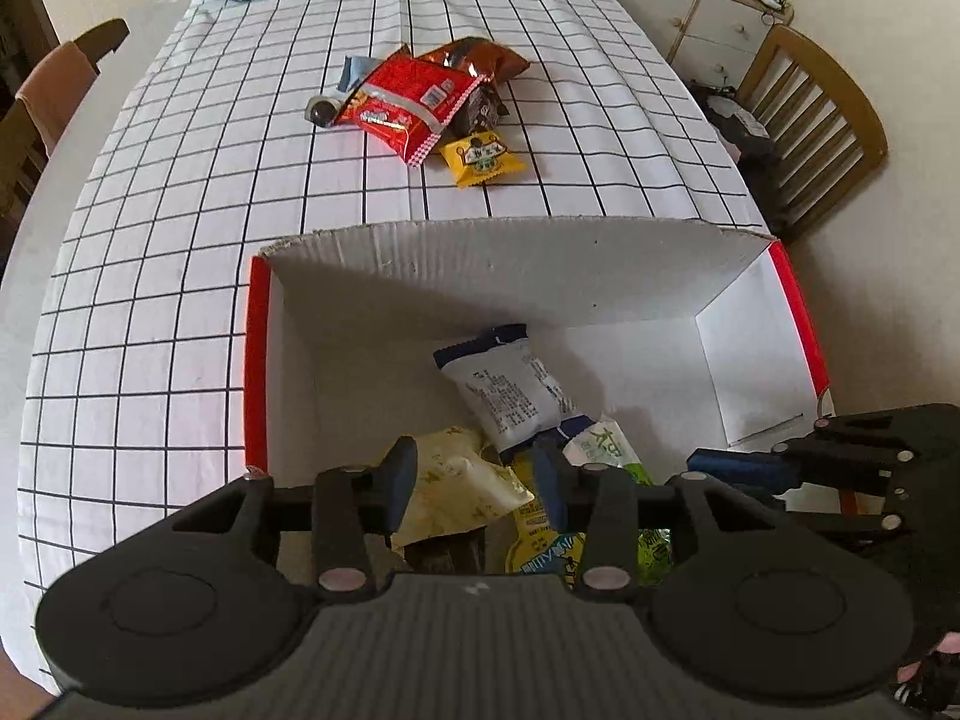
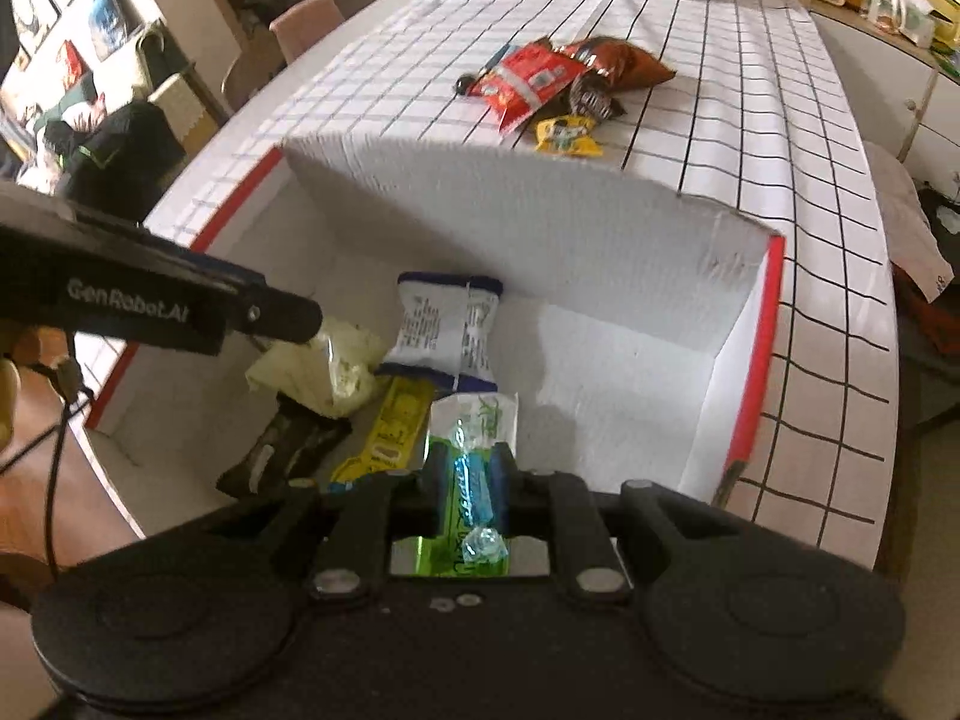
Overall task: Organize snacks
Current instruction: 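Lower both snacks into the white box and open both tools to release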
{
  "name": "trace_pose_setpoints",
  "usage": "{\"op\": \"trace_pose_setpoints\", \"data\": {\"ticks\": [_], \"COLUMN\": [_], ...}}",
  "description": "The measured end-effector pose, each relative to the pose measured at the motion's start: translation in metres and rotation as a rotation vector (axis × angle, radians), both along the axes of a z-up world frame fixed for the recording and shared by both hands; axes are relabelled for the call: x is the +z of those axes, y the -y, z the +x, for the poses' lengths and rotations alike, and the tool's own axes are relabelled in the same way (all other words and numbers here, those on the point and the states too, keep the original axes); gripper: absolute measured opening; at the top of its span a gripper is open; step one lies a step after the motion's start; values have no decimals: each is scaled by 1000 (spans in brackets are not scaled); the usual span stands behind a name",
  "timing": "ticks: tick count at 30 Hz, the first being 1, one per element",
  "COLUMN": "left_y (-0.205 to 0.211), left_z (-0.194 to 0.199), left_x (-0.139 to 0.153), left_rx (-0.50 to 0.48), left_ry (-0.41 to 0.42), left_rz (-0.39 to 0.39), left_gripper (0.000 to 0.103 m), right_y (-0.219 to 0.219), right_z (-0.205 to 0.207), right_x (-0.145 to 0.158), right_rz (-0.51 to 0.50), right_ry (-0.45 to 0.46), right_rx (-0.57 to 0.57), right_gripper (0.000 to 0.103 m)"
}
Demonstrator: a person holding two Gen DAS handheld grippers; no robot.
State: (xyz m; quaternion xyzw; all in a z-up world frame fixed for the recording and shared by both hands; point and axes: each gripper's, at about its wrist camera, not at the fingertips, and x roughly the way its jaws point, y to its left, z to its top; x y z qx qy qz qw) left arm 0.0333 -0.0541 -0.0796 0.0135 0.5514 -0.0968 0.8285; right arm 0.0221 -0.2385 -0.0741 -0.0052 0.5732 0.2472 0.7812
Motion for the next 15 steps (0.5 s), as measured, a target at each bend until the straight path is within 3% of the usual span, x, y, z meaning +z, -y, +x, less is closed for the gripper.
{"op": "trace_pose_setpoints", "data": {"ticks": [11, 15], "left_y": [-1, -3], "left_z": [-6, -4], "left_x": [21, 31], "left_rx": [-1, 3], "left_ry": [90, 122], "left_rz": [-6, -13], "left_gripper": [70, 73], "right_y": [13, 13], "right_z": [-1, -1], "right_x": [19, 25], "right_rz": [79, 88], "right_ry": [32, 53], "right_rx": [-79, -93], "right_gripper": [16, 26]}}
